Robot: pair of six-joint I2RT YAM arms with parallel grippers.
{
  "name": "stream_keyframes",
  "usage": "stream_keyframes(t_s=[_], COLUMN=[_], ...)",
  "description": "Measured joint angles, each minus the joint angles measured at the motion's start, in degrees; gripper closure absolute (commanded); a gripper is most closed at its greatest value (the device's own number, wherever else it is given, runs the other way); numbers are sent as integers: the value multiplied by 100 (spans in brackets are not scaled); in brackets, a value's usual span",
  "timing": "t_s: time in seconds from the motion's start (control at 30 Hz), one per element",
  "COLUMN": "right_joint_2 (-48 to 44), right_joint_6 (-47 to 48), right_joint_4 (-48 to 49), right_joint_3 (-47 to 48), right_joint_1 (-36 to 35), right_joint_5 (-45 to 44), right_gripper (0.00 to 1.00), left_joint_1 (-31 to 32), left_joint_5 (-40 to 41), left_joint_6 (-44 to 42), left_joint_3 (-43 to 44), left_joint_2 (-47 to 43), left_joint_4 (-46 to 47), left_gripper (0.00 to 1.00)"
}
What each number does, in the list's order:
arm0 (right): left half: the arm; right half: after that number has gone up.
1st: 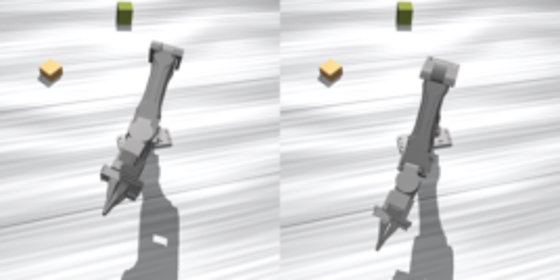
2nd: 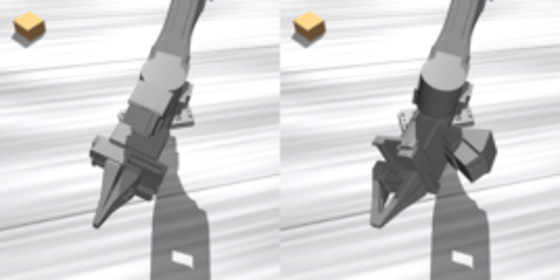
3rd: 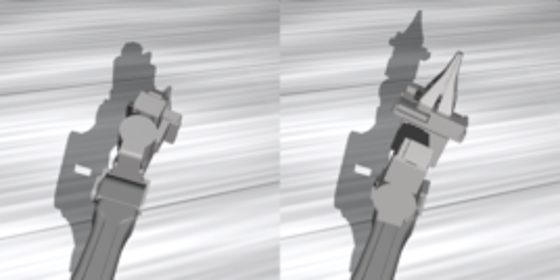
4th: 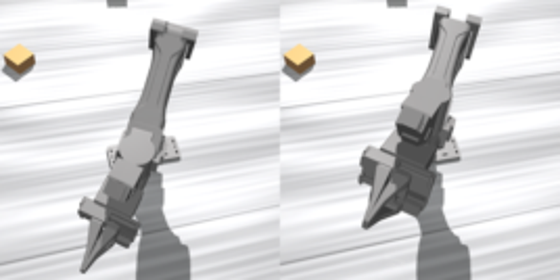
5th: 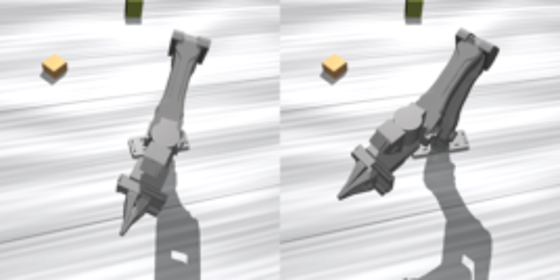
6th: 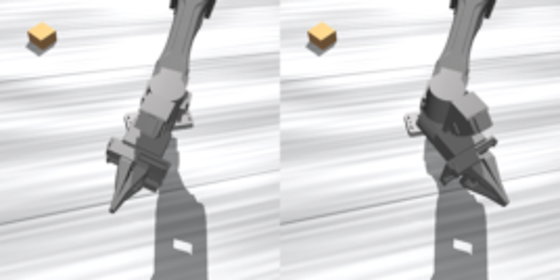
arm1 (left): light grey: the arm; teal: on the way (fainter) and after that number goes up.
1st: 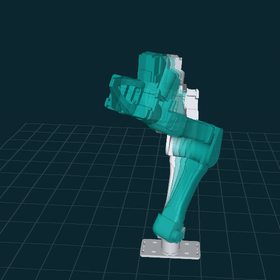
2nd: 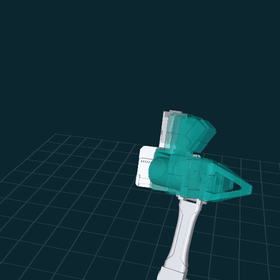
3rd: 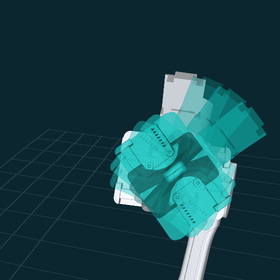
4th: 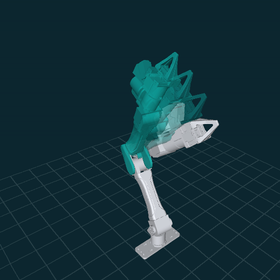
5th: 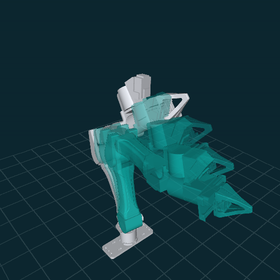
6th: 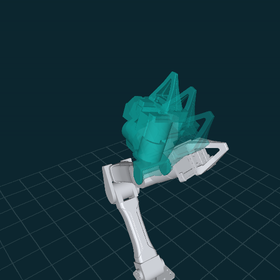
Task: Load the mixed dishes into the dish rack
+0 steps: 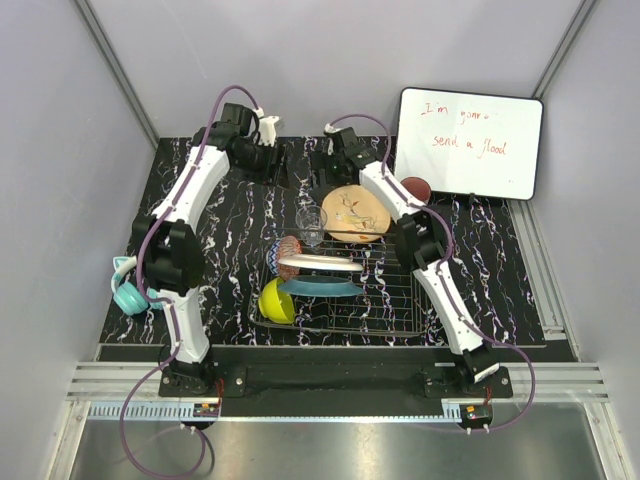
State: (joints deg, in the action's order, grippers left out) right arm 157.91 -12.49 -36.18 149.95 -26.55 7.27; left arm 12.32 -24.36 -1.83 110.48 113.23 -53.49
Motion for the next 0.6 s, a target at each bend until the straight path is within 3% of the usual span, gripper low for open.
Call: stream_keyframes(t_s=[0.27, 0.6], right_joint_2=[-173, -1405], right_joint_6=[157, 555], right_joint_4=[-308, -507], right_joint_3=[-166, -1401], right_joint_1=[87, 455], right_joint_5=[-267, -1115], right_gripper=[0, 0], left_joint_1=[0, 0], left_joint_5=[-31, -46], left_joint_6=[26, 26], left_joint_3=[0, 0], left_joint_2=[129, 166], left_joint_4=[66, 66], left_gripper=[32, 33])
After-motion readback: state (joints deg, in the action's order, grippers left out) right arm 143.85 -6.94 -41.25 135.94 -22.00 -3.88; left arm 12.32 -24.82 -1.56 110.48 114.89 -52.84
